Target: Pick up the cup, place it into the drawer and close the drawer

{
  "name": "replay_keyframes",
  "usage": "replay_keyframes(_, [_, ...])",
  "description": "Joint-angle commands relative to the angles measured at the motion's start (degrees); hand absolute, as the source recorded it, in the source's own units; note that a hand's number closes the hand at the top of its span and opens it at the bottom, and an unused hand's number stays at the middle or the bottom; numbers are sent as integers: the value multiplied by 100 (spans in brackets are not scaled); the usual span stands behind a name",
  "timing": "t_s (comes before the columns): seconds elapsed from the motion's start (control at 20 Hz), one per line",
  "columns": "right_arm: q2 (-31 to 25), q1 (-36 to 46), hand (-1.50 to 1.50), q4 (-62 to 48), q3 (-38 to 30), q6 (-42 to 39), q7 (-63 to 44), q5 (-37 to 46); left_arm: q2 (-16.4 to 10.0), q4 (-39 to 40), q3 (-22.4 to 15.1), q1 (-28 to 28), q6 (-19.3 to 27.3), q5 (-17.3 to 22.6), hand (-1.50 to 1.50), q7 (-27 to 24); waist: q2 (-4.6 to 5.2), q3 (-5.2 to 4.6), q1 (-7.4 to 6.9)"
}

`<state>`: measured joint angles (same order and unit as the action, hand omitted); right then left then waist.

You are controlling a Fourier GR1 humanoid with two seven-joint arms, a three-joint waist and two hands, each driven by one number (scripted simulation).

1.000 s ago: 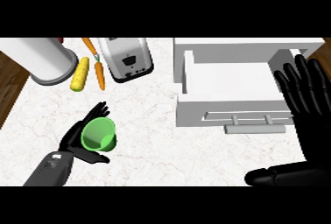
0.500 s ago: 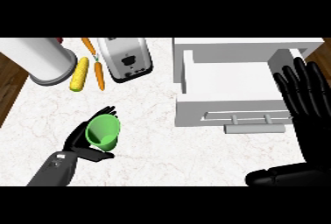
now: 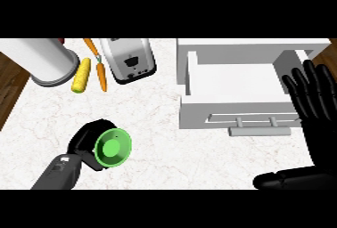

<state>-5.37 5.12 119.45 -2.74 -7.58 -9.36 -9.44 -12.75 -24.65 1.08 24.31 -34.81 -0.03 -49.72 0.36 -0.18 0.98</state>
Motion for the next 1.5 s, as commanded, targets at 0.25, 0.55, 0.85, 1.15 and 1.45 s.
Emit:
replay_keyframes(0.25, [-126, -151, -150, 21, -200, -145, 25, -198, 478, -230, 1381, -382, 1882, 1109, 150, -976, -29, 13, -118])
replay_keyframes(0.55, [-170, -28, -150, 180, -376, -49, -185, -350, 560, -936, 1338, -569, 1815, 1212, 150, -1222, -48, 18, -96])
replay_keyframes(0.85, [89, -215, -150, 48, 43, 123, 44, 245, 846, -2895, 732, -949, 1912, 1220, 150, -123, -81, 29, -180])
replay_keyframes(1.15, [109, -201, -150, -238, 47, -4, 223, 216, 941, -4770, 320, -1174, 2141, 1487, 150, 1537, -62, 25, -173])
replay_keyframes(1.45, [-152, -296, -150, -9, -362, -253, 143, -269, 967, -5547, 370, -412, 2633, 1853, 150, 2840, -49, 21, -98])
